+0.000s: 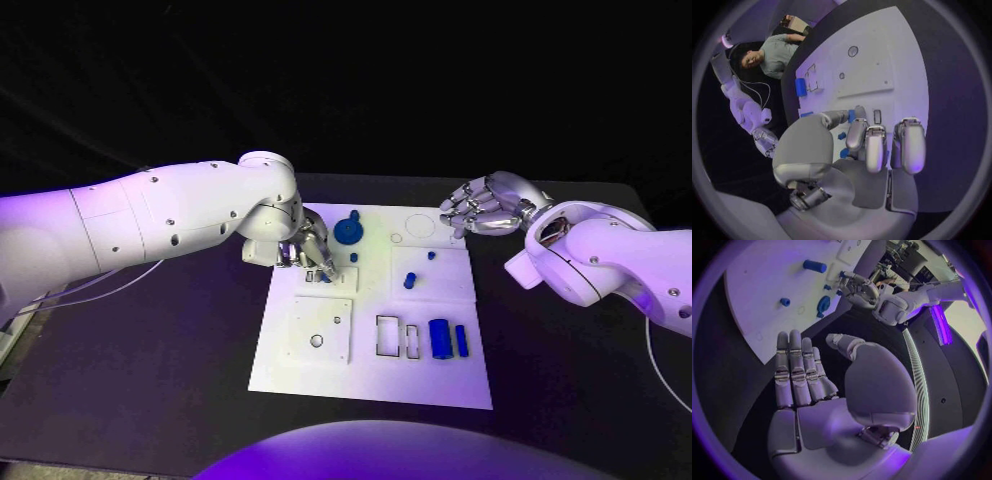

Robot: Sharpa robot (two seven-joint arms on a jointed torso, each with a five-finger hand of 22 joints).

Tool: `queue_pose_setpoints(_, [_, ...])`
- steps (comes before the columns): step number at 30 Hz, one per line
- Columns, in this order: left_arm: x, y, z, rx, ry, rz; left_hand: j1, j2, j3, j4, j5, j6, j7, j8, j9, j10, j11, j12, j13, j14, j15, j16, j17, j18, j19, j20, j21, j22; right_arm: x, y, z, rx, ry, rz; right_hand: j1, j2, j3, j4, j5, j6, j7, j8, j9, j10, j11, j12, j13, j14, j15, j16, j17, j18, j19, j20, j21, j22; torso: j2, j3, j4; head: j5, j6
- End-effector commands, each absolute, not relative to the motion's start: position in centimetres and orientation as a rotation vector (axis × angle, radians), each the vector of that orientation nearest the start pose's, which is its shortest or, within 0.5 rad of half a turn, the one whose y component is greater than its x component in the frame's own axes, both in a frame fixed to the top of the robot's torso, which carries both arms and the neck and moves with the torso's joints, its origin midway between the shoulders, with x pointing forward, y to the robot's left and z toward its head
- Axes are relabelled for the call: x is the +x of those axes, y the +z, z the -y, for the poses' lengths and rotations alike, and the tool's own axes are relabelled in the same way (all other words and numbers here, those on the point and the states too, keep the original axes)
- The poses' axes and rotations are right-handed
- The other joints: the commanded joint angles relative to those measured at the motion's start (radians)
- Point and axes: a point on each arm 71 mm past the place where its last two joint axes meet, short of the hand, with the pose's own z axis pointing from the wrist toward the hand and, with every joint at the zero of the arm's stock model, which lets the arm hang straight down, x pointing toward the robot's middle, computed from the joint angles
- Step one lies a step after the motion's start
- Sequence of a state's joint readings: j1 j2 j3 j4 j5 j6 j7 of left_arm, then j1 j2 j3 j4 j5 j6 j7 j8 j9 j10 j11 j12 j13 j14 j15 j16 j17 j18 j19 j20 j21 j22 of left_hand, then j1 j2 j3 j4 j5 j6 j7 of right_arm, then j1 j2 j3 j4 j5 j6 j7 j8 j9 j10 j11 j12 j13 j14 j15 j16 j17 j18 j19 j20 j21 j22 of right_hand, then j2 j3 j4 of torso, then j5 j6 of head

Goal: Assemble the parts on the task board

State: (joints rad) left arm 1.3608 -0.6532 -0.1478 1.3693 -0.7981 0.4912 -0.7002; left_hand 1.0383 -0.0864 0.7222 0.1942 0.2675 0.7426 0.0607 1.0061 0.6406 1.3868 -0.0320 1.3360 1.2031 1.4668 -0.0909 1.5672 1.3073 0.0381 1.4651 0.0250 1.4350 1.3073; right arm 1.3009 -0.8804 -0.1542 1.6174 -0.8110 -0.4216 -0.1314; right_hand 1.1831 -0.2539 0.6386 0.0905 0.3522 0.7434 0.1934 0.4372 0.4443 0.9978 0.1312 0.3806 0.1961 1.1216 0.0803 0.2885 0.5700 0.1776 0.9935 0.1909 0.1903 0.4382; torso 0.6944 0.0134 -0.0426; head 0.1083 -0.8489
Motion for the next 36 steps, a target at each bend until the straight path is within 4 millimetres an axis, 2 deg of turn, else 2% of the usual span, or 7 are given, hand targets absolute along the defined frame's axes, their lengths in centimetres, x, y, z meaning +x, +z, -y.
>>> queue_pose_setpoints(1, [49.26, -21.16, -16.87, -0.056, -0.301, -2.724, -0.025, 0.002, 0.183, -0.202, 0.033, 0.016, -0.024, -0.003, -0.002, 0.001, 0.000, -0.007, -0.005, 0.104, 0.006, 0.004, 0.263, -0.005, 0.031, 0.003, -0.004, 0.214, 47.30, -18.07, 20.34, 0.457, 0.887, -1.809, -0.012, -0.001, -0.002, -0.004, 0.003, -0.008, 0.010, 0.004, -0.002, 0.000, 0.008, -0.006, -0.002, -0.002, 0.004, -0.006, -0.001, 0.004, 0.000, 0.006, -0.005, -0.003, 0.000, 0.0000, 0.0001, -0.001, -0.001])
queue_pose_setpoints(2, [49.27, -21.18, -16.86, -0.056, -0.301, -2.724, -0.035, 0.002, 0.171, -0.202, 0.050, 0.016, -0.024, -0.004, -0.002, 0.000, 0.000, -0.009, -0.008, 0.104, 0.006, 0.004, 0.263, -0.005, 0.030, 0.003, -0.005, 0.214, 47.29, -18.07, 20.35, 0.457, 0.887, -1.810, -0.013, -0.001, -0.003, -0.004, 0.002, -0.009, 0.011, 0.003, -0.003, -0.001, 0.009, -0.007, -0.004, -0.003, 0.005, -0.007, -0.001, 0.004, 0.000, 0.007, -0.007, -0.004, 0.000, -0.0002, 0.0001, -0.001, -0.001])
queue_pose_setpoints(7, [49.28, -21.24, -16.87, -0.058, -0.300, -2.727, -0.060, 0.000, 0.125, -0.191, 0.061, 0.019, -0.027, -0.006, -0.003, 0.000, -0.002, -0.012, -0.011, 0.104, 0.006, 0.004, 0.263, -0.005, 0.030, 0.003, -0.008, 0.214, 47.29, -18.07, 20.42, 0.460, 0.884, -1.809, -0.012, 0.000, -0.004, -0.005, 0.002, -0.013, 0.012, 0.003, -0.005, -0.003, 0.010, -0.009, -0.007, -0.004, 0.006, -0.011, -0.002, 0.004, 0.000, 0.008, -0.011, -0.009, 0.000, -0.0010, -0.0004, -0.004, -0.001])
queue_pose_setpoints(11, [49.30, -21.27, -16.89, -0.059, -0.300, -2.728, -0.075, -0.003, 0.091, -0.179, 0.064, 0.019, -0.029, -0.010, -0.004, 0.000, -0.003, -0.014, -0.012, 0.104, 0.005, 0.004, 0.263, -0.005, 0.029, 0.003, -0.009, 0.214, 47.28, -18.08, 20.43, 0.461, 0.883, -1.810, -0.012, 0.000, -0.004, -0.005, 0.002, -0.014, 0.012, 0.003, -0.005, -0.004, 0.011, -0.010, -0.009, -0.005, 0.007, -0.013, -0.002, 0.004, -0.001, 0.009, -0.012, -0.010, 0.000, 0.0001, 0.0002, -0.004, -0.001])
queue_pose_setpoints(20, [49.39, -21.30, -16.99, -0.063, -0.297, -2.728, -0.095, -0.007, 0.042, -0.155, 0.053, 0.023, -0.033, -0.016, -0.007, -0.002, -0.005, -0.016, -0.014, 0.104, 0.003, 0.004, 0.263, -0.004, 0.029, 0.001, -0.013, 0.214, 47.21, -18.09, 20.36, 0.458, 0.886, -1.816, -0.011, 0.000, -0.006, -0.006, 0.003, -0.017, 0.014, 0.003, -0.008, -0.007, 0.013, -0.012, -0.014, -0.008, 0.009, -0.019, -0.003, 0.004, -0.002, 0.011, -0.018, -0.017, 0.000, 0.0000, 0.0003, -0.004, -0.001])
queue_pose_setpoints(36, [49.43, -21.31, -17.07, -0.066, -0.296, -2.729, -0.123, -0.002, -0.003, -0.110, 0.031, 0.030, -0.034, -0.024, -0.012, -0.003, -0.006, -0.016, -0.013, 0.104, 0.002, 0.004, 0.263, -0.004, 0.029, 0.000, -0.015, 0.214, 47.20, -18.09, 20.38, 0.458, 0.886, -1.816, -0.011, 0.000, -0.007, -0.006, 0.003, -0.019, 0.015, 0.003, -0.008, -0.008, 0.013, -0.013, -0.016, -0.009, 0.009, -0.021, -0.003, 0.004, -0.003, 0.011, -0.020, -0.019, 0.001, -0.0003, 0.0006, -0.004, -0.003])
